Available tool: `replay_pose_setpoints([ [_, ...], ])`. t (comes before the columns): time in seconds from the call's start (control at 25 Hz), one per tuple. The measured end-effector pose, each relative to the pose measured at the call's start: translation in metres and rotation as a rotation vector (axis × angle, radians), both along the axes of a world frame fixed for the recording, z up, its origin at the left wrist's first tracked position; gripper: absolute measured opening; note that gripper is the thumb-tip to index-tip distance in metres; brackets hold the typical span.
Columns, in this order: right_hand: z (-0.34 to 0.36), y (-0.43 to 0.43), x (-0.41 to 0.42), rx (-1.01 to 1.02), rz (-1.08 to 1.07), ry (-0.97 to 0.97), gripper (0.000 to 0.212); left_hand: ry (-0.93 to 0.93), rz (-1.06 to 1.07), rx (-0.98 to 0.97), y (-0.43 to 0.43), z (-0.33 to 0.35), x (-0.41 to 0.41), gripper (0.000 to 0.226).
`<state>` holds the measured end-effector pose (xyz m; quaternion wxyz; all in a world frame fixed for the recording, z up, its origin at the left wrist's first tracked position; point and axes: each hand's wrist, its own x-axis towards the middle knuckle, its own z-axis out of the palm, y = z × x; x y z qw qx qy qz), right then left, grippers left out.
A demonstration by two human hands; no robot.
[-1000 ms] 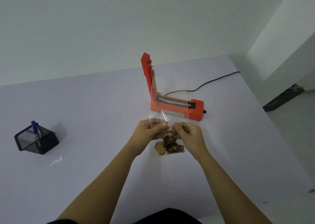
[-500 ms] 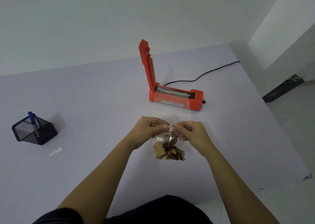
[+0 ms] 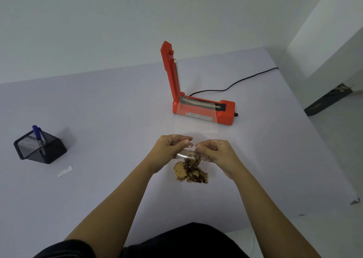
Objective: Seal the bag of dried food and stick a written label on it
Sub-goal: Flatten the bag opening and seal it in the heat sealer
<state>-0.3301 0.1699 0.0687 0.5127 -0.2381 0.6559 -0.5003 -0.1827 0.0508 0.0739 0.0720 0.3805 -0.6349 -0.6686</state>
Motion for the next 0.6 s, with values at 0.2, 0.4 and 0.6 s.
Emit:
replay_pose_setpoints([
  [0.2, -0.005, -0.005, 0.008, 0.011, -0.148, 0.045, 0.038, 0.039, 0.102, 0.021, 0.003, -0.004, -0.005, 0.014],
  [0.4, 0.010, -0.015, -0.007, -0.177, -0.203, 0.212, 0.075, 0.204, 0.185, 0.012, -0.005, 0.017, -0.026, 0.073],
  [0.6, 0.003, -0.017, -0.022, -0.080, -0.118, 0.215, 0.055, 0.162, 0.107, -0.002, -0.016, 0.011, -0.036, 0.042],
])
